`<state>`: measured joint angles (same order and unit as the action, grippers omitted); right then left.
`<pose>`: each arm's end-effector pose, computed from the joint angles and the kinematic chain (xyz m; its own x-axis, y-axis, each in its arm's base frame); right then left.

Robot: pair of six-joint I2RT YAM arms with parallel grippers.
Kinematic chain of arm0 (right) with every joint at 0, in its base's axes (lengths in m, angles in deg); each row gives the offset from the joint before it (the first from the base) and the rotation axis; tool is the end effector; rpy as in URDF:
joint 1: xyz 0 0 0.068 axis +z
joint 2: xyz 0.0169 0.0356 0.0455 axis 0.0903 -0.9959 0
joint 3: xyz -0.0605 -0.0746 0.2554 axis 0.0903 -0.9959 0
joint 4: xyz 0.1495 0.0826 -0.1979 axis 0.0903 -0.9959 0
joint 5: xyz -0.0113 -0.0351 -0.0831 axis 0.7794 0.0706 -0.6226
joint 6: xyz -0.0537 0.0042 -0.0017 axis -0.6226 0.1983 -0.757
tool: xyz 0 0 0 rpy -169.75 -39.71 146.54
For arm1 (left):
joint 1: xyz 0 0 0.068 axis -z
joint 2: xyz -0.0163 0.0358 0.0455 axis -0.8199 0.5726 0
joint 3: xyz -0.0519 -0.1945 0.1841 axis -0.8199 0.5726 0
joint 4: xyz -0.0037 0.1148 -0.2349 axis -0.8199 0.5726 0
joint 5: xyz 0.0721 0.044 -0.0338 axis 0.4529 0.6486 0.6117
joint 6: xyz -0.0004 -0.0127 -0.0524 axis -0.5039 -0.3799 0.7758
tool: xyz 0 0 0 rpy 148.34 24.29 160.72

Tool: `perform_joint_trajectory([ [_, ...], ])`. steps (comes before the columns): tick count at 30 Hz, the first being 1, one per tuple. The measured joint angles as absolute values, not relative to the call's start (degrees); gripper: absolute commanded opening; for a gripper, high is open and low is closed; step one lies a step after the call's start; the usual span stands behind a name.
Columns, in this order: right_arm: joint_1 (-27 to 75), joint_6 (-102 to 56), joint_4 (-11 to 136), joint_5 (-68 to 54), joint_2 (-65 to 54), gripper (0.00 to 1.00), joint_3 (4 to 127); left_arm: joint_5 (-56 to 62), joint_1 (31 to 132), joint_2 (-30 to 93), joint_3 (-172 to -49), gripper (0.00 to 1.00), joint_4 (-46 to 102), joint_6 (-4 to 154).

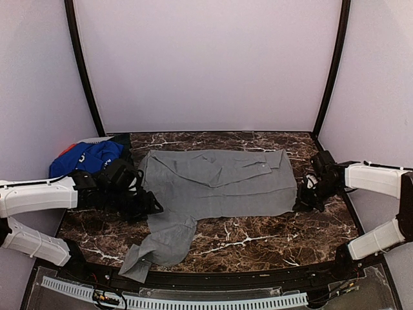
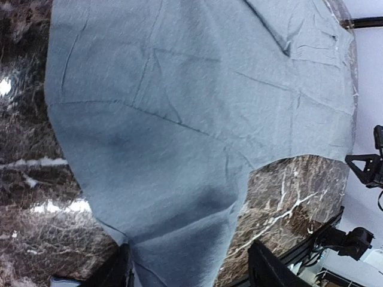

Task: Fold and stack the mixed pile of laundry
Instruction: Pick up the 1/3-folded shirt from the center of the board, then fold the 1/3-folded shirt at the center of the board.

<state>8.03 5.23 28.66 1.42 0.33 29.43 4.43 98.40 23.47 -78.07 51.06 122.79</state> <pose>0.2142 0.0604 0.1726 -0.9285 0.3482 -0.1294 0.2698 0.8717 0.4091 0.1693 -0.1656 0.2144 -0.9142 -0.3110 -0.2597 -0.0929 0.7848 -0.6128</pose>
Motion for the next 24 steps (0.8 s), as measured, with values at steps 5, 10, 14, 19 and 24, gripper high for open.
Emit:
perform_joint_trajectory([
  [5, 8.0, 5.2, 28.7, 1.5, 0.3, 0.00, 29.4, -2.3, 98.5, 21.2, -74.0, 0.99, 52.8, 124.2],
  [10, 8.0, 5.2, 28.7, 1.8, 0.3, 0.00, 29.4, -8.6, 99.7, 22.5, -72.5, 0.79, 49.4, 125.3],
  [14, 8.0, 5.2, 28.7, 1.9, 0.3, 0.00, 29.4, -11.0, 100.3, 24.4, -72.0, 0.45, 43.8, 127.0],
  [19, 8.0, 5.2, 28.6, 2.1, 0.7, 0.00, 29.4, -11.4, 100.3, 23.4, -71.8, 0.06, 38.8, 128.4],
  [24, 8.0, 5.2, 28.2, 2.3, 3.1, 0.00, 29.5, -9.5, 100.3, 19.1, -72.0, 0.00, 38.0, 127.6],
])
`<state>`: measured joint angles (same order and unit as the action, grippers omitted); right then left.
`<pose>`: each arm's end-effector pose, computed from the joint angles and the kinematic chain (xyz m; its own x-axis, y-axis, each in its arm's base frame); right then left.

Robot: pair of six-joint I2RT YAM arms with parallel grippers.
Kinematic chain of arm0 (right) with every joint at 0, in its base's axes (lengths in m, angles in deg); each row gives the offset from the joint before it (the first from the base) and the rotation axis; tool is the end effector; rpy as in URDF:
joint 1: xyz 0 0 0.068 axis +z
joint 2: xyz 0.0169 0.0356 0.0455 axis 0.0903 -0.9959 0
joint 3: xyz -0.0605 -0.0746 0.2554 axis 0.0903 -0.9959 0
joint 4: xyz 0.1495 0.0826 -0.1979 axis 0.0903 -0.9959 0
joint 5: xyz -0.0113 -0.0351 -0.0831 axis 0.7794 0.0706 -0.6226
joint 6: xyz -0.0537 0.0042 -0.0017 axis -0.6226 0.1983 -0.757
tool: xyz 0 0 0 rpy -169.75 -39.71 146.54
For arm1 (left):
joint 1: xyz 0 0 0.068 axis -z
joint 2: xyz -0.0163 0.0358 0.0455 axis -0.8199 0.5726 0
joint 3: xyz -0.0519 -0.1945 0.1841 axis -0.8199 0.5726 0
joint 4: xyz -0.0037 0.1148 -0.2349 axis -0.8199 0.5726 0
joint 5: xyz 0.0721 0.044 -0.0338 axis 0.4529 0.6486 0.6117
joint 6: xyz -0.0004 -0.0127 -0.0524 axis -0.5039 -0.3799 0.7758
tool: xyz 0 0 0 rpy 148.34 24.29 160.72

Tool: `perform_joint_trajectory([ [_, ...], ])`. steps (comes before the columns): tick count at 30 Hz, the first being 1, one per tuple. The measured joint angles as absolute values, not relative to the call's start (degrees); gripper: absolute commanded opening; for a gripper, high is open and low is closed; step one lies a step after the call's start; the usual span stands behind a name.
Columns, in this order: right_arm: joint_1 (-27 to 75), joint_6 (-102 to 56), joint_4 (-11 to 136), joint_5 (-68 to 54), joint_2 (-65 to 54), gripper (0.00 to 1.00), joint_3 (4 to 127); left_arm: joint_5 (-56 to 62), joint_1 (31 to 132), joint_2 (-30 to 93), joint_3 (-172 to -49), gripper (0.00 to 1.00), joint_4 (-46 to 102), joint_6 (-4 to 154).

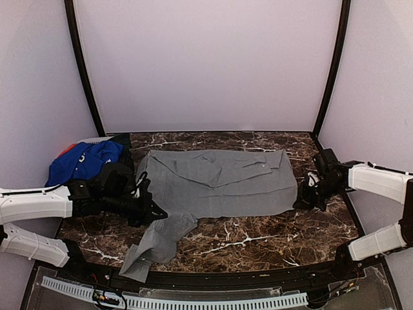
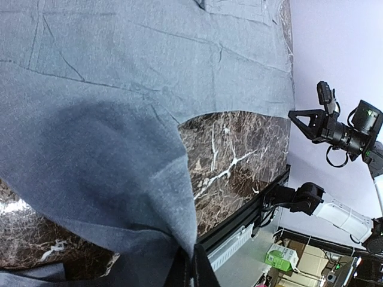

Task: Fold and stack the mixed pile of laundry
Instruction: Fold the 1/3-folded shirt at the center of the board.

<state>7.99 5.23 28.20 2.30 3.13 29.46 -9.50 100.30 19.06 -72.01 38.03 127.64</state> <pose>0.2104 0.0598 0.1824 -0.9249 0.3470 -0.1555 0.2500 0.8630 0.4390 0.1527 -0.1720 0.2161 -0.9624 -0.2244 -0.1529 -0.0084 0.5875 -0.8092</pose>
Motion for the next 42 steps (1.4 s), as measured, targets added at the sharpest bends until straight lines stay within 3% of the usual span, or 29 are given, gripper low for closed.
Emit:
perform_joint_trajectory([
  [8, 6.3, 5.2, 27.0, 2.3, 6.9, 0.00, 31.1, -5.8, 98.9, 18.3, -76.4, 0.00, 40.7, 125.2],
  [15, 4.0, 5.1, 27.3, 2.7, 5.4, 0.00, 33.7, -6.4, 91.8, 20.5, -80.6, 0.00, 39.6, 122.3],
  [32, 0.2, 4.9, 33.3, 6.1, -16.9, 0.00, 52.0, -7.9, 84.1, 41.7, -98.3, 0.00, 31.9, 115.4],
  [42, -0.2, 4.5, 36.7, 7.8, -28.3, 0.00, 57.3, -8.0, 81.6, 53.2, -105.0, 0.10, 28.0, 112.1],
])
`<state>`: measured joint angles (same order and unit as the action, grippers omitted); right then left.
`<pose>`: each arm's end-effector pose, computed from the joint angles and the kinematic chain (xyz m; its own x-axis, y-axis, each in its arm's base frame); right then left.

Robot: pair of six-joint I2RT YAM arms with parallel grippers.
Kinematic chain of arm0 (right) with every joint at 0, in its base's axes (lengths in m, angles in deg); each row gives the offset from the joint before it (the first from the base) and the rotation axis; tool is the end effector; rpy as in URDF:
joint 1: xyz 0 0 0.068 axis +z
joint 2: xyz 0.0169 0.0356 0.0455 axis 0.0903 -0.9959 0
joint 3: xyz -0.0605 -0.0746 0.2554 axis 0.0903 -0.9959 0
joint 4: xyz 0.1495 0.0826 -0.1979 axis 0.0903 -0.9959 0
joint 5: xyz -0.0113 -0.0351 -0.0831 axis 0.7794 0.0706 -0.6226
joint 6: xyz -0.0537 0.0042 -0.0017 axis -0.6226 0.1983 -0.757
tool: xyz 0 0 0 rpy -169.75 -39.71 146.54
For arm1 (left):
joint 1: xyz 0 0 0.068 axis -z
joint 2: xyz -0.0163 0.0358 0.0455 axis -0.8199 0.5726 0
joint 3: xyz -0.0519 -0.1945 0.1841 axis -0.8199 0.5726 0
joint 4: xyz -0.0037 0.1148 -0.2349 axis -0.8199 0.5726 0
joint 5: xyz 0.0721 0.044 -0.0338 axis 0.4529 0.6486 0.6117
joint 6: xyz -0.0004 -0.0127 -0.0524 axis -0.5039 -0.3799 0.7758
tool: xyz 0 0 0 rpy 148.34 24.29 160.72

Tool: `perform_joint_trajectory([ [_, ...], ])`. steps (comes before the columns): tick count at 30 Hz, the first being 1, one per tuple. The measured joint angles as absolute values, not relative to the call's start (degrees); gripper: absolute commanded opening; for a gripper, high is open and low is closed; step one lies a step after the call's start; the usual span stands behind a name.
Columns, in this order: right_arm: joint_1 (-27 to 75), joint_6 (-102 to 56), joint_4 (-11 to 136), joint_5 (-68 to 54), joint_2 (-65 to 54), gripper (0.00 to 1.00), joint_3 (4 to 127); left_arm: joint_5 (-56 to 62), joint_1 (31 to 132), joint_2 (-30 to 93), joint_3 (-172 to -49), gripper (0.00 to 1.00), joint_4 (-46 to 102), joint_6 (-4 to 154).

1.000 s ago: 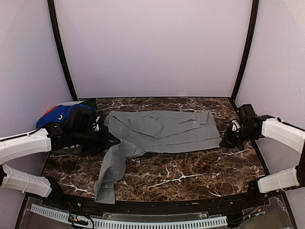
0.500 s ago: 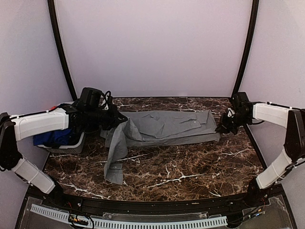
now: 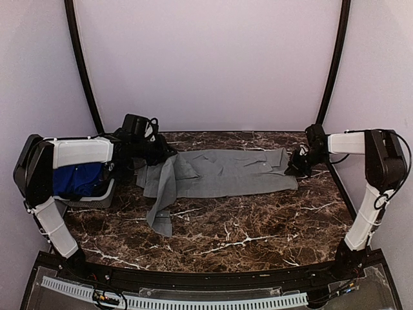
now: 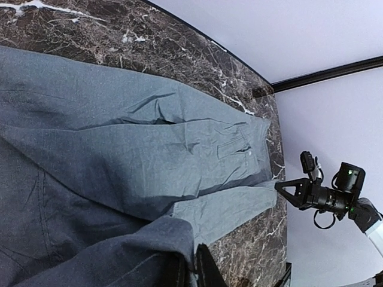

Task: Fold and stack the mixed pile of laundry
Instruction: Fold the 1/3-folded shirt at the center of the board.

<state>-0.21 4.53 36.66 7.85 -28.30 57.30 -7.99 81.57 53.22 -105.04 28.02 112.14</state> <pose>0.3610 0.0450 0.1778 -0.8756 0.4464 -0.1848 0.2895 0.7910 0.5390 0.3441 -0.1848 0.2510 -0.7930 -0.3963 -0.4627 0.1296 0.6324 -0.7637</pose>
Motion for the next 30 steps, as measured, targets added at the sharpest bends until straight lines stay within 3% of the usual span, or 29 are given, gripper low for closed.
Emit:
perform_joint_trajectory([
  [1, -0.4, 4.4, 36.8, 7.9, -28.8, 0.00, 57.5, -7.8, 81.5, 54.5, -105.7, 0.11, 28.0, 111.8],
  [3, -0.9, 4.1, 37.2, 8.3, -30.1, 0.03, 58.4, -7.5, 81.3, 57.0, -106.7, 0.25, 27.7, 110.8],
  [4, -1.2, 3.7, 37.2, 8.5, -30.8, 0.11, 59.0, -7.2, 81.3, 58.1, -107.3, 0.36, 27.8, 110.0],
  [6, -1.8, 2.9, 37.4, 9.0, -31.8, 0.26, 60.3, -6.9, 80.9, 60.6, -109.4, 0.50, 28.4, 108.8],
  [10, -3.4, 0.7, 37.8, 10.1, -31.8, 0.51, 61.2, -5.6, 79.8, 62.9, -113.0, 0.66, 31.4, 106.1],
  [15, -7.1, -1.3, 37.7, 11.1, -28.2, 0.56, 59.5, -2.6, 78.1, 60.8, -113.8, 0.80, 37.1, 102.5],
  [23, -8.7, -4.5, 37.8, 11.0, -20.8, 0.49, 53.8, 3.6, 77.4, 50.8, -112.0, 0.77, 47.6, 98.4],
  [30, -8.6, -5.5, 37.0, 9.2, -23.0, 0.44, 50.2, 4.2, 77.4, 44.9, -99.6, 0.71, 50.2, 98.1],
])
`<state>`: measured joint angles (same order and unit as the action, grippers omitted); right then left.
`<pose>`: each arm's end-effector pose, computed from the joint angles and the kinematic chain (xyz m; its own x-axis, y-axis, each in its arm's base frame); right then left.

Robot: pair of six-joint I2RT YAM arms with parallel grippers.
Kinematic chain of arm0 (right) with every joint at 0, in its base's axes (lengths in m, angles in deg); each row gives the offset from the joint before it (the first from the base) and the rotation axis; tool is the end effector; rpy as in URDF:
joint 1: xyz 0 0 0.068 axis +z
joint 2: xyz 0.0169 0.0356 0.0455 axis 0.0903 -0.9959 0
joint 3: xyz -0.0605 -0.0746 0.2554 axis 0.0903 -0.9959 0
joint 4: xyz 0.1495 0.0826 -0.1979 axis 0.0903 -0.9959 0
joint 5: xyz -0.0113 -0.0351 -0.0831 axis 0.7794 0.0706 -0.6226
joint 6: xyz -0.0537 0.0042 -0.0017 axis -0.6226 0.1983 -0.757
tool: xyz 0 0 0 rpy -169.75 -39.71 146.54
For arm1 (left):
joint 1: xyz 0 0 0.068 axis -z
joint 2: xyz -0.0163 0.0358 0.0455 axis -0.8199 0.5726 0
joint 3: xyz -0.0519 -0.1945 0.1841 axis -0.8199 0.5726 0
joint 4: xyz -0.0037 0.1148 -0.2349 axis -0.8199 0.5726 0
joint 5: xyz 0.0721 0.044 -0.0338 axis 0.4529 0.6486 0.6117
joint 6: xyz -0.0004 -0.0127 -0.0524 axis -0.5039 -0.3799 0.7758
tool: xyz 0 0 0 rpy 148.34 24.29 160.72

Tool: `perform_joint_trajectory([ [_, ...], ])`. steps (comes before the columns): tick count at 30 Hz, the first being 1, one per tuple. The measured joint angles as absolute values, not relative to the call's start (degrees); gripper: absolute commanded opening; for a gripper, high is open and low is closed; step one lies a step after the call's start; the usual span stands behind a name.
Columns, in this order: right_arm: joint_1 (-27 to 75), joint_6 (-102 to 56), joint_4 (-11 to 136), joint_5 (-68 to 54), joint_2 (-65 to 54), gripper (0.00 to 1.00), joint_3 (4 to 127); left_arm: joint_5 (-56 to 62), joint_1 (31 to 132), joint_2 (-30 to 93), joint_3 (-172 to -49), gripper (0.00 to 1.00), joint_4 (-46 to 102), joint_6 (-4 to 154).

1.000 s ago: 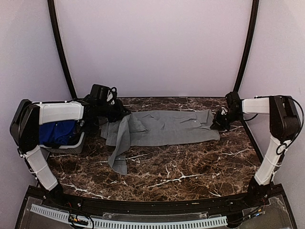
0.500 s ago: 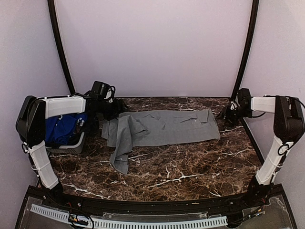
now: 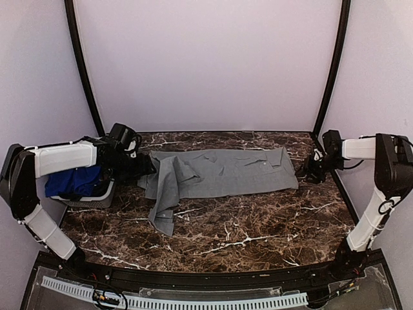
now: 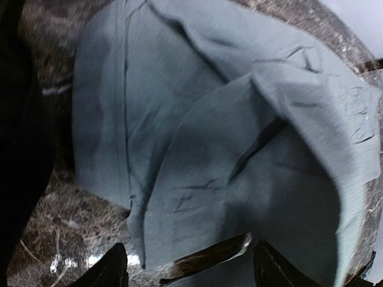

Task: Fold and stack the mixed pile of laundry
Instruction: Fold the 1/3-folded shirt at the center of the board.

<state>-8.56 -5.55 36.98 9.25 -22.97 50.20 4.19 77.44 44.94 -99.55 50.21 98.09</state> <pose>0.3340 -0.0053 0.1744 -0.8702 0.4271 -0.2456 0.2579 0.8197 0.5114 0.3075 -0.1314 0.2353 -0.8226 -0.2706 -0.5001 -0.0154 0.8898 -0.4561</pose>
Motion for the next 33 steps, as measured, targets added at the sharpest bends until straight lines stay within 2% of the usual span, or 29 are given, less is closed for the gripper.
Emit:
perform_joint_trajectory([
  [6, -8.3, -5.9, 37.8, 9.4, -27.9, 0.37, 50.2, 3.8, 78.0, 46.9, -94.3, 0.69, 51.5, 98.4],
  [9, -7.6, -6.4, 38.3, 10.1, -29.1, 0.33, 50.9, 3.7, 78.7, 48.6, -94.3, 0.65, 51.2, 98.5],
  [12, -6.3, -7.1, 38.6, 10.1, -29.6, 0.16, 51.3, 3.4, 79.6, 50.8, -94.3, 0.59, 51.1, 98.5],
  [14, -5.6, -7.4, 38.2, 10.1, -29.9, 0.01, 51.3, 3.1, 80.1, 52.0, -94.3, 0.53, 50.9, 98.6],
  [16, -4.8, -8.0, 37.7, 10.1, -30.1, 0.00, 51.3, 3.0, 80.4, 52.7, -94.3, 0.41, 50.8, 98.6],
  [18, -4.3, -8.0, 37.0, 10.2, -30.1, 0.00, 51.2, 2.9, 80.5, 53.1, -94.3, 0.21, 50.8, 98.6],
  [20, -4.1, -8.1, 37.0, 10.3, -29.6, 0.00, 50.5, 3.0, 80.6, 53.0, -94.3, 0.08, 50.8, 98.5],
  [22, -4.0, -8.0, 36.8, 10.4, -27.9, 0.00, 48.7, 3.4, 80.6, 53.0, -94.3, 0.01, 51.1, 97.9],
  [24, -4.0, -7.8, 35.6, 10.7, -24.7, 0.00, 46.5, 3.7, 80.6, 52.4, -93.8, 0.00, 51.3, 97.7],
  [26, -4.0, -7.5, 34.3, 10.9, -20.6, 0.00, 44.5, 4.1, 80.6, 51.3, -93.0, 0.00, 51.8, 97.5],
  [27, -4.0, -7.2, 33.8, 11.1, -18.6, 0.06, 43.7, 4.3, 80.6, 50.5, -92.6, 0.02, 52.2, 97.5],
  [29, -4.0, -6.8, 33.2, 11.4, -15.6, 0.24, 42.6, 4.5, 80.6, 49.2, -92.0, 0.24, 52.9, 97.2],
  [30, -4.0, -6.6, 33.0, 11.6, -14.6, 0.31, 42.2, 4.5, 80.6, 48.7, -91.9, 0.42, 53.2, 96.8],
  [31, -4.0, -6.2, 32.8, 11.7, -14.1, 0.38, 41.9, 4.5, 80.6, 48.2, -92.0, 0.50, 53.2, 96.6],
  [33, -4.0, -6.4, 32.6, 12.4, -13.5, 0.44, 41.3, 4.3, 80.6, 47.2, -92.0, 0.68, 53.4, 96.2],
])
